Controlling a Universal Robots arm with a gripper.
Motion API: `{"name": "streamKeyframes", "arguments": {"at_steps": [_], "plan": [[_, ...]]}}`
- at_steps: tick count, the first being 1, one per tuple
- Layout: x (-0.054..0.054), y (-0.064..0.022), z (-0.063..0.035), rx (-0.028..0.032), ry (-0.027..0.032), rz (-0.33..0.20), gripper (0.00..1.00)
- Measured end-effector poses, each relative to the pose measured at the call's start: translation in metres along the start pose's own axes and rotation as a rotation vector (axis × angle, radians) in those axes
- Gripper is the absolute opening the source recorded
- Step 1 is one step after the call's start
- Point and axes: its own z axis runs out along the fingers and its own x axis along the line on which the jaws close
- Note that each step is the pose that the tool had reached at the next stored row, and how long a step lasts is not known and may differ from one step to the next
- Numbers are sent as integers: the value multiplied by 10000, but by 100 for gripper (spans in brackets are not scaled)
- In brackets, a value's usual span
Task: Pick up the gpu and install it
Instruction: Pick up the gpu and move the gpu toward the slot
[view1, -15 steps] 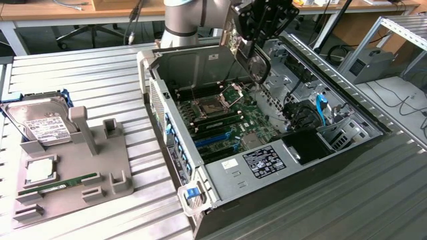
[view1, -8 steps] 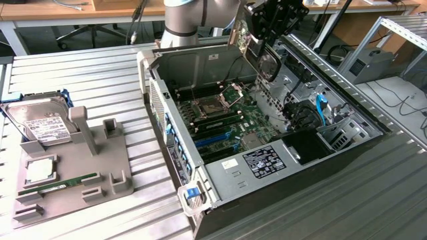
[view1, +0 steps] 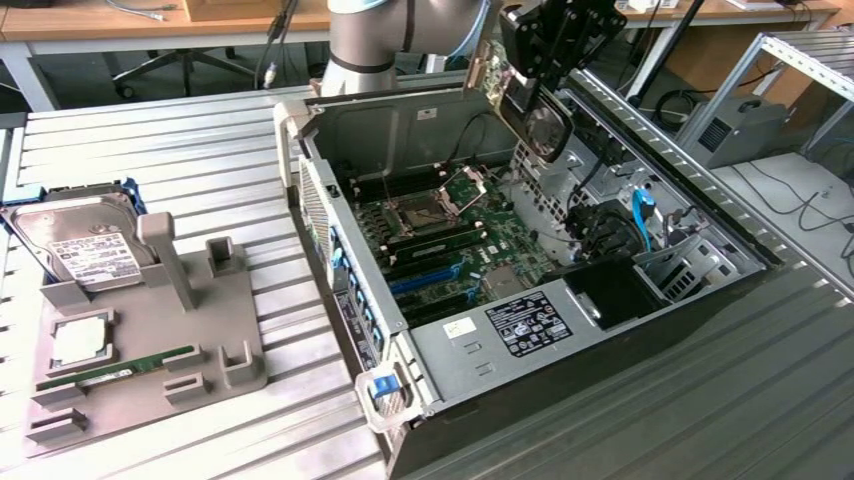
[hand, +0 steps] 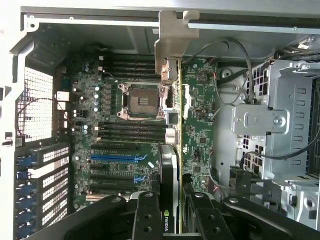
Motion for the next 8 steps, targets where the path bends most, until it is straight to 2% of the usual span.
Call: {"name": "streamKeyframes", "arguments": {"at_steps": [3, 8], "plan": [[-13, -1, 0, 0, 0, -2, 27], [-135, -6, -2, 0, 0, -2, 27]]}}
